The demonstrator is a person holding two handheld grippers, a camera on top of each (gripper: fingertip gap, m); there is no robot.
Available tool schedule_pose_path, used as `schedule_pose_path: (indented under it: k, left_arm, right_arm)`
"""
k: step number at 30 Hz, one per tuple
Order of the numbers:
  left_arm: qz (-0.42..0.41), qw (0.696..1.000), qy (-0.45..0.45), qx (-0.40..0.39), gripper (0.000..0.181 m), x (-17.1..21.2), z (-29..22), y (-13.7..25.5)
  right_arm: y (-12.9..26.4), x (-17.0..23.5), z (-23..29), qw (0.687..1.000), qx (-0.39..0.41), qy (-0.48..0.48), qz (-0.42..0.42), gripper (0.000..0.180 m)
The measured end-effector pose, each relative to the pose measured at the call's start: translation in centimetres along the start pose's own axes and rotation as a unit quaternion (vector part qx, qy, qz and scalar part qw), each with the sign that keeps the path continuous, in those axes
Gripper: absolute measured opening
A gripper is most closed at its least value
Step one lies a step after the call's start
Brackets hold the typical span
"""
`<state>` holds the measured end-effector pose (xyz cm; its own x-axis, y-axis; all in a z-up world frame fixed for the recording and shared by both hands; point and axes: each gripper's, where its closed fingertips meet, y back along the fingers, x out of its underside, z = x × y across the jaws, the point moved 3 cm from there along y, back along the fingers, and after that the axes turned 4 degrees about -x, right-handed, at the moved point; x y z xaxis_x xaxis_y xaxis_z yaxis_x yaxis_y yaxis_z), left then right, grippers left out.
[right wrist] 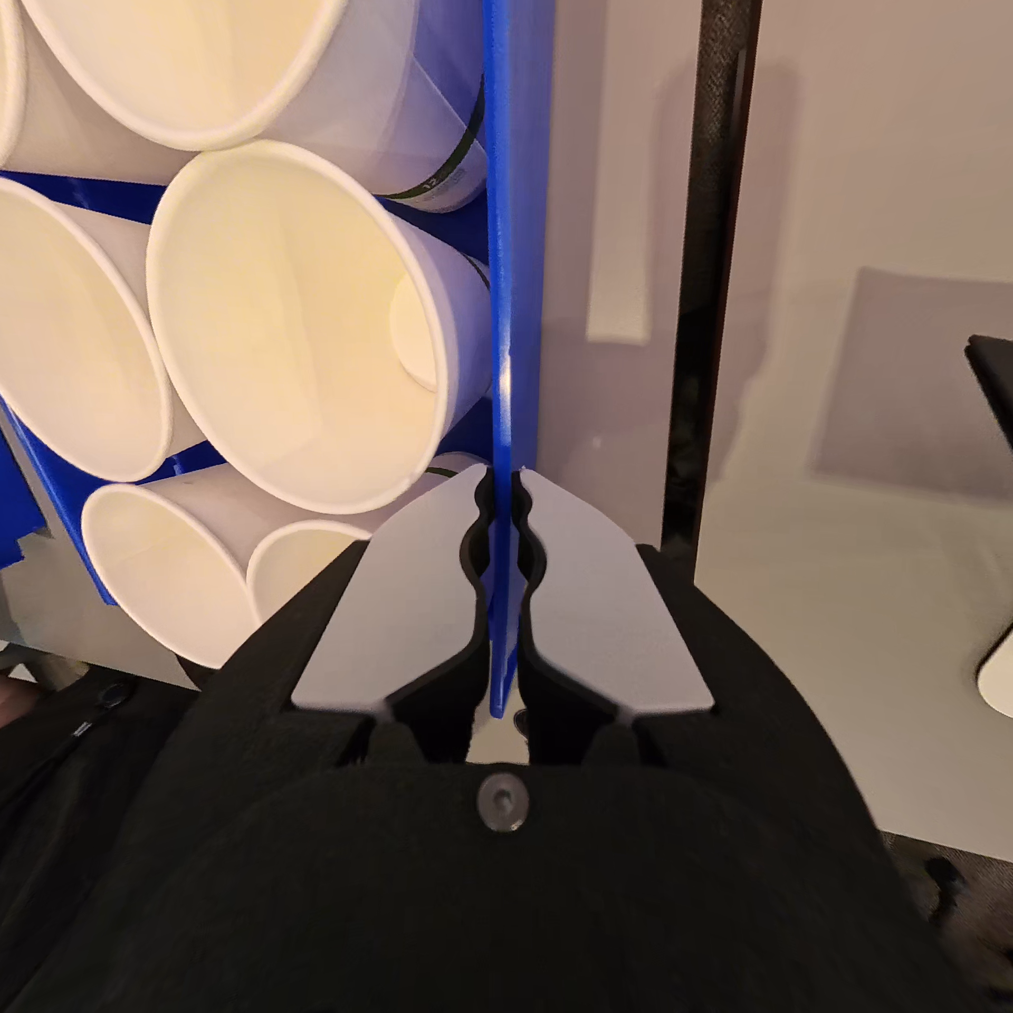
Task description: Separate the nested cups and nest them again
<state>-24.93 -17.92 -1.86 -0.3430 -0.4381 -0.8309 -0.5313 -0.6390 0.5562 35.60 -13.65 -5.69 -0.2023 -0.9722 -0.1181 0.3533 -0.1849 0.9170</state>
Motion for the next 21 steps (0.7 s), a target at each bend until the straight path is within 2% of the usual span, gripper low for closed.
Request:
schedule_pose_path:
  k: [7, 21]
  left_arm:
    - [-0.006, 1.000, 0.012, -0.016, 0.060, 1.2, 2.0, 1.9]
    - [-0.006, 0.999, 0.028, -0.014, 0.061, 2.5, 3.1, 2.5]
  right_arm:
    - [0.1, 0.5, 0.6, 1.000, -0.009, -0.007, -0.006, 0.005]
    - [0.7, 0.7, 1.7, 0.999, -0.038, -0.009, -0.023, 0.007]
